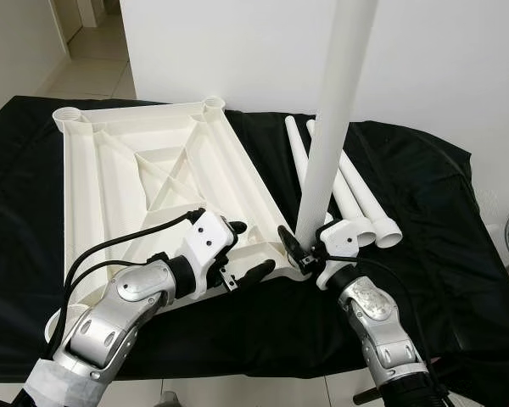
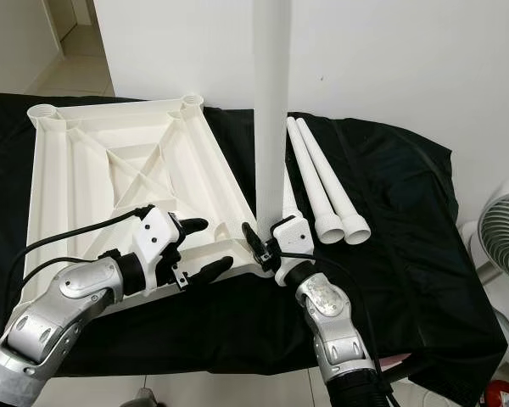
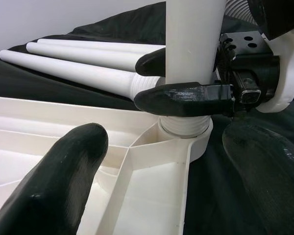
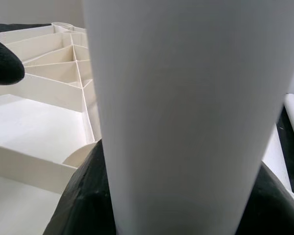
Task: Building children table
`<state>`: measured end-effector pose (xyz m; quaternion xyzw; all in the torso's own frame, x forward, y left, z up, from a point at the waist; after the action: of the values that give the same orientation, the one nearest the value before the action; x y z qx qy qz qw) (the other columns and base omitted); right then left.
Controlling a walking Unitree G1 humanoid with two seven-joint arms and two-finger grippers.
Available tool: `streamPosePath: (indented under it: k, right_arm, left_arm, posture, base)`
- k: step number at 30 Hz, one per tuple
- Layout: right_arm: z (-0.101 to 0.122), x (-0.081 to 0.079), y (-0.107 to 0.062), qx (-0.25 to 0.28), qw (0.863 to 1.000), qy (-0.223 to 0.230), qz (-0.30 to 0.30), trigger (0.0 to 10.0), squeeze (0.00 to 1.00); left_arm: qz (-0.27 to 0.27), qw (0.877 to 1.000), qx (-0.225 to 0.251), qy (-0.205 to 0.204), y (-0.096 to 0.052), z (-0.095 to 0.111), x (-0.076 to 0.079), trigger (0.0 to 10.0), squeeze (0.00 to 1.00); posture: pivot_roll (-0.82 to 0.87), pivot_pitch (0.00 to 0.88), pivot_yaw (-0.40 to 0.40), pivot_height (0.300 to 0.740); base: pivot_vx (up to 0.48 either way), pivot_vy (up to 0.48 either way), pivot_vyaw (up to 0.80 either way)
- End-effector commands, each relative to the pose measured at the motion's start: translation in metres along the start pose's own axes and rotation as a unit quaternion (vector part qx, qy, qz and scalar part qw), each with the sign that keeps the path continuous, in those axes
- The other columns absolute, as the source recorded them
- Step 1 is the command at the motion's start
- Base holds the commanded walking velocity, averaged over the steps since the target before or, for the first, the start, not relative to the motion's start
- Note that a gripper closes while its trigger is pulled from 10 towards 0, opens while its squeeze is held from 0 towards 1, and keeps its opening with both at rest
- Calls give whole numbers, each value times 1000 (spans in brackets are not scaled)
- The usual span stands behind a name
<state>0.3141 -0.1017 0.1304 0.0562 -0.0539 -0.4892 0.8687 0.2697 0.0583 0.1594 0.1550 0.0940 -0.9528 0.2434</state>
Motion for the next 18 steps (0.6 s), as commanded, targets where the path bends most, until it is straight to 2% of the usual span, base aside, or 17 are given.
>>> streamPosePath:
  k: [1,3,4,10,13,18]
  right_arm:
    - [-19,4,-7,-34,999,39,-8,10000,0]
    - [-20,4,-7,-33,998,52,-8,10000,0]
    - [-21,4,-5,-32,996,86,-16,10000,0]
    - [-23,5,-5,-35,996,82,-20,10000,0]
    - [-29,5,-7,-38,991,126,-39,10000,0]
    - [-34,8,-11,-41,987,146,-56,10000,0]
  left_arm:
    - [-16,1000,6,7,0,5,2,10000,0]
    - [-16,1000,6,8,0,6,2,10000,0]
    - [-17,1000,6,8,0,6,2,10000,0]
    - [-17,1000,6,9,0,6,2,10000,0]
    - [-16,1000,5,11,-2,7,1,10000,0]
    - [-18,1000,5,12,-2,7,2,10000,0]
  posture:
    - [64,41,-58,740]
    - [64,41,-58,740]
    - [66,39,-58,740]
    - [69,39,-58,740]
    - [71,39,-58,740]
    - [69,37,-57,740]
  base:
    - [0,0,0]
    - [0,0,0]
    - [0,0,0]
    - [0,0,0]
    - [0,0,0]
    - [0,0,0]
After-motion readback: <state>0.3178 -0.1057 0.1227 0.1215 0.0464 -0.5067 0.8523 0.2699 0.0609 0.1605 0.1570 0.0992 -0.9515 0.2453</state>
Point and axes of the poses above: a point about 5 cm out from each wrist's last joint towards the gripper, its own y axis pointing out of the wrist towards the gripper, its own z axis along the axis of the wrist's last joint, x = y × z, the point moved 4 cm from there along y, pointing out of the wrist towards the gripper, and after that the axes turned 9 degrees about y, right-handed, at the moved point
